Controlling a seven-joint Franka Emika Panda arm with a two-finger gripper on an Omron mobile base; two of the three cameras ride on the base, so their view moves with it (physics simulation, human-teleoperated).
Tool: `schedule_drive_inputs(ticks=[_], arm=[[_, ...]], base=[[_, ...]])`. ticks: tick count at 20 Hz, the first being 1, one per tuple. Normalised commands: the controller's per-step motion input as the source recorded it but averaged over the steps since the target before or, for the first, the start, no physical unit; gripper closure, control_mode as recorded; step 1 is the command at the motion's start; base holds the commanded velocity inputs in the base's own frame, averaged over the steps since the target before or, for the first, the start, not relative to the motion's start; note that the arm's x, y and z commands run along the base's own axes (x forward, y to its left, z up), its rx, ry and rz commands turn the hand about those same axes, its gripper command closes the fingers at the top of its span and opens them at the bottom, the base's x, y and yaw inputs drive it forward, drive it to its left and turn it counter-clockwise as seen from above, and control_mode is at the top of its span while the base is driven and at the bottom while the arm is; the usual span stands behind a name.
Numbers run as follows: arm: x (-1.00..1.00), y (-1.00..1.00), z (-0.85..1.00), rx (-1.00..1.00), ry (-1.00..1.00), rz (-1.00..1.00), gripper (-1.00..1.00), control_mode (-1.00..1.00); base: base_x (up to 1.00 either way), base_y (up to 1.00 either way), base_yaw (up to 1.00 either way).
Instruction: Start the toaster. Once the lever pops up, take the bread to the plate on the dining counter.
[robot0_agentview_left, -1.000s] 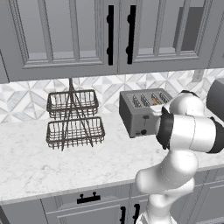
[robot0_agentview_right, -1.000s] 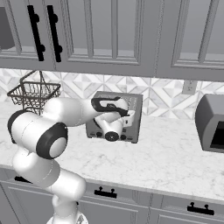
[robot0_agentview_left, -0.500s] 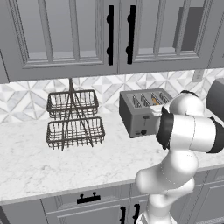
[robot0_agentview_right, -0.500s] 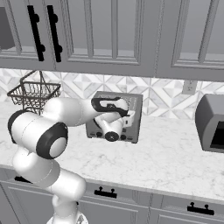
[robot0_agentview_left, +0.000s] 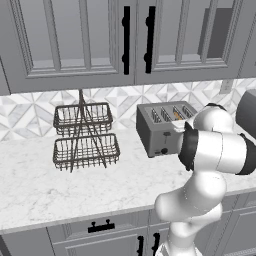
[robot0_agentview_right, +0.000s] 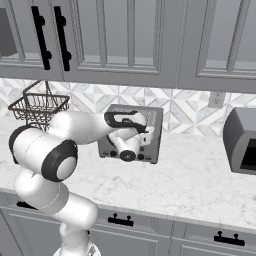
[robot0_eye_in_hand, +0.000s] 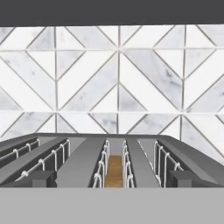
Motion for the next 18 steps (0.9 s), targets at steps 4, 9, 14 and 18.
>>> schedule_drive_inputs(ticks=[4,9,14,18], arm=[[0.00,0.00,-0.10,0.00,0.00,0.00,-1.00,-1.00],[-0.09,0.00,-0.02,0.01,0.00,0.00,-1.00,-1.00],[-0.31,0.00,0.00,0.04,-0.04,-0.01,-1.00,-1.00],[-0.08,0.00,0.00,0.03,0.00,-0.01,-1.00,-1.00]], base=[[0.00,0.00,0.00],[0.00,0.00,0.00],[0.00,0.00,0.00],[0.00,0.00,0.00]])
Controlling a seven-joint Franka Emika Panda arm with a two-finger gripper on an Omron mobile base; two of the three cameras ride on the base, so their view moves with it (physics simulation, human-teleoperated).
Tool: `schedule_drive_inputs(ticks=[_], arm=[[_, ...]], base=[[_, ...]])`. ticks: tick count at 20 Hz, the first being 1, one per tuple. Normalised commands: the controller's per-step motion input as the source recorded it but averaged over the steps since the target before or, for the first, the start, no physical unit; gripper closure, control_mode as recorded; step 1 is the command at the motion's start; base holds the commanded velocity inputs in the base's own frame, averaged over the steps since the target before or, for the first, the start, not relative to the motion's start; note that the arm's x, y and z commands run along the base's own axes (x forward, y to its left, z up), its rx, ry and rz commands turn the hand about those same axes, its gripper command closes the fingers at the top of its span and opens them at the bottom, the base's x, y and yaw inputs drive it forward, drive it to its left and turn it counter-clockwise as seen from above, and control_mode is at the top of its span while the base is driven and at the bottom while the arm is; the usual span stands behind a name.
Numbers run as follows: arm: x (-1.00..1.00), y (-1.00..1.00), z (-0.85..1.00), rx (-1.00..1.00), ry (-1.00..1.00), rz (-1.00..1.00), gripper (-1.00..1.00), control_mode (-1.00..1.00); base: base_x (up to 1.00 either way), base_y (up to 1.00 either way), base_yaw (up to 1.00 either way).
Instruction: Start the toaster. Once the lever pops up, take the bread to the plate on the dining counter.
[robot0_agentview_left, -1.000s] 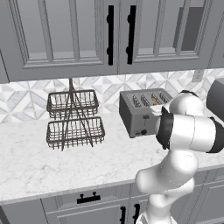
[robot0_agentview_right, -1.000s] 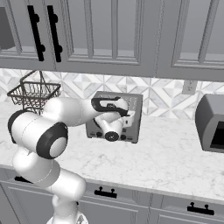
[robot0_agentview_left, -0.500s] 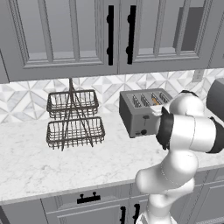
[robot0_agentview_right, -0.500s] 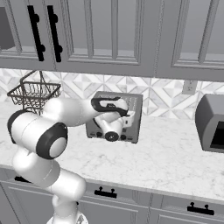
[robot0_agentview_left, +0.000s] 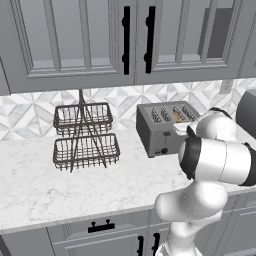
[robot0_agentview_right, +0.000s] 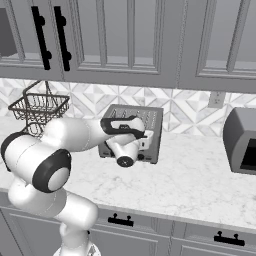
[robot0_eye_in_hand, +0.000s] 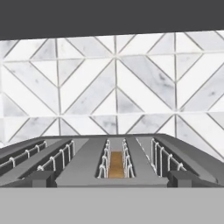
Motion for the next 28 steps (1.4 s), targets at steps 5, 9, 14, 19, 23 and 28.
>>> schedule_drive_inputs(ticks=[5,9,14,19,23,28], arm=[[0.00,0.00,0.00,0.01,0.00,-0.01,-1.00,-1.00],[0.09,-0.01,0.00,0.00,0.00,0.00,-1.00,-1.00],[0.21,0.00,0.00,0.00,0.00,0.00,-1.00,-1.00],[0.15,0.00,0.00,0.00,0.00,0.00,-1.00,-1.00],[0.11,0.00,0.00,0.00,0.00,0.00,-1.00,-1.00],[0.04,0.00,0.00,0.00,0.00,0.00,-1.00,-1.00]], base=[[0.00,0.00,0.00],[0.00,0.00,0.00],[0.00,0.00,0.00],[0.00,0.00,0.00],[0.00,0.00,0.00],[0.00,0.00,0.00]])
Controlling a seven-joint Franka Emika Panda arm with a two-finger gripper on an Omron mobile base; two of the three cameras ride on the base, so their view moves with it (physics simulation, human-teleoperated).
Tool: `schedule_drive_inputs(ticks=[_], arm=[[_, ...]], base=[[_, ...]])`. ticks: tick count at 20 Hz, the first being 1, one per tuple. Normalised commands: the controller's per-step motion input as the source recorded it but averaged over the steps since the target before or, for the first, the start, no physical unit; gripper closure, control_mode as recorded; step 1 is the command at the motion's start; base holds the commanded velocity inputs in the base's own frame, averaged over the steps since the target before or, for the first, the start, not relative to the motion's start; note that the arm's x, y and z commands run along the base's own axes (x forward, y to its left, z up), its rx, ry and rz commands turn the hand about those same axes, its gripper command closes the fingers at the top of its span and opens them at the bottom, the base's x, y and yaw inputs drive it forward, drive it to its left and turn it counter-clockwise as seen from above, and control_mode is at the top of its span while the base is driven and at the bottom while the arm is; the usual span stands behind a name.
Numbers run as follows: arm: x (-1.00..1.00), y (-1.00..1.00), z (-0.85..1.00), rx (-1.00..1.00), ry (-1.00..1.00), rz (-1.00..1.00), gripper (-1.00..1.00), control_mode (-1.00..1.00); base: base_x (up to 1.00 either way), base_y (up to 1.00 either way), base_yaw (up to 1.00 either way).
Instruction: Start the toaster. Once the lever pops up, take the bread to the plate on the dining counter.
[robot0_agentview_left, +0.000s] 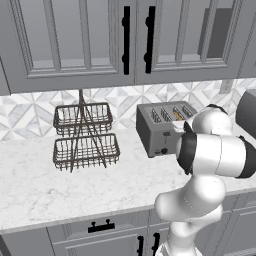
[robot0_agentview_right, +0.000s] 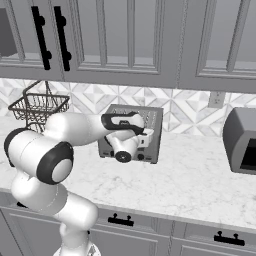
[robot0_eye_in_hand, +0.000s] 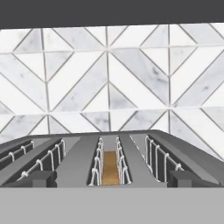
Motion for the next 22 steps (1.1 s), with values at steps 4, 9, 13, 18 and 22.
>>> schedule_drive_inputs(ticks=[4,9,13,18,22], arm=[[0.00,0.00,0.00,0.00,0.00,0.00,-1.00,-1.00],[0.00,0.00,0.00,-0.03,0.00,0.00,-1.00,-1.00],[0.00,0.00,0.00,-0.08,0.00,0.00,-1.00,-1.00],[0.00,0.00,0.00,-0.06,0.00,0.00,-1.00,-1.00],[0.00,0.00,0.00,0.00,0.00,0.00,-1.00,-1.00]], base=[[0.00,0.00,0.00],[0.00,0.00,0.00],[0.00,0.00,0.00],[0.00,0.00,0.00],[0.00,0.00,0.00]])
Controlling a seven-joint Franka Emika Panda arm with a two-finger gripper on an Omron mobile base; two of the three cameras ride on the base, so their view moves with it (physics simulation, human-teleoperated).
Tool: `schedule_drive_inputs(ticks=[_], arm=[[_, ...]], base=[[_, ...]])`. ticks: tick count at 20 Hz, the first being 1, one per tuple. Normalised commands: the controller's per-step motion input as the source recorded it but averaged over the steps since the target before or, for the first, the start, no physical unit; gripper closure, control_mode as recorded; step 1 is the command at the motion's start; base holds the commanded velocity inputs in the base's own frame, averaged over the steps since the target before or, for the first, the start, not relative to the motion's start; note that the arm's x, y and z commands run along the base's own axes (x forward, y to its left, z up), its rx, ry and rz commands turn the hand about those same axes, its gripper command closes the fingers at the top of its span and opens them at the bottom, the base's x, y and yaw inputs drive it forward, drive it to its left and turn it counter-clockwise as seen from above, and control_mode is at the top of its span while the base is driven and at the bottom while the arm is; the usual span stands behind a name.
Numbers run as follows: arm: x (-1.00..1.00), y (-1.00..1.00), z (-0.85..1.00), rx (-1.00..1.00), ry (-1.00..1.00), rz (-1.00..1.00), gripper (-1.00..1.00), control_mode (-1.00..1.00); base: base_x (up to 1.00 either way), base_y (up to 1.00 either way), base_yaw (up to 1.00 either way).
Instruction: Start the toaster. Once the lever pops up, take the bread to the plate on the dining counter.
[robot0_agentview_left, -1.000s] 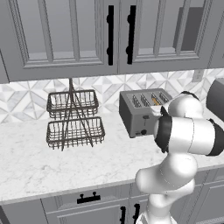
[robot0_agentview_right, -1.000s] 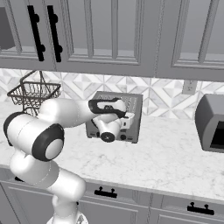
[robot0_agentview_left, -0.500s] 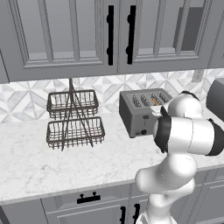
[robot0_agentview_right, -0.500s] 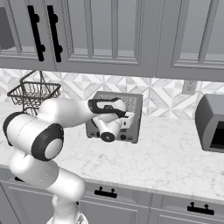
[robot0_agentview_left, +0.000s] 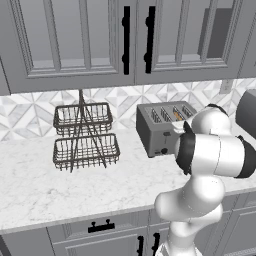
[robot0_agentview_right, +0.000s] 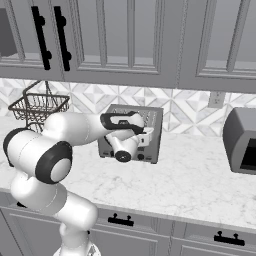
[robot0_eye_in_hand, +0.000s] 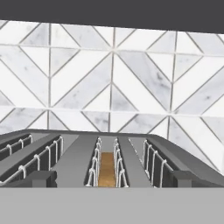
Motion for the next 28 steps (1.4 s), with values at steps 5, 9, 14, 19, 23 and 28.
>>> schedule_drive_inputs(ticks=[5,9,14,19,23,28], arm=[[0.00,0.01,0.00,0.02,0.00,0.00,-1.00,-1.00],[0.00,0.00,0.00,0.06,0.00,0.00,-1.00,-1.00],[0.00,0.00,0.00,0.08,0.00,0.00,-1.00,-1.00],[0.00,0.00,0.00,0.02,0.00,0.00,-1.00,-1.00],[0.01,0.00,0.01,0.00,0.00,0.00,-1.00,-1.00],[0.00,0.00,0.05,0.00,0.00,0.00,-1.00,-1.00]], base=[[0.00,0.00,0.00],[0.00,0.00,0.00],[0.00,0.00,0.00],[0.00,0.00,0.00],[0.00,0.00,0.00],[0.00,0.00,0.00]])
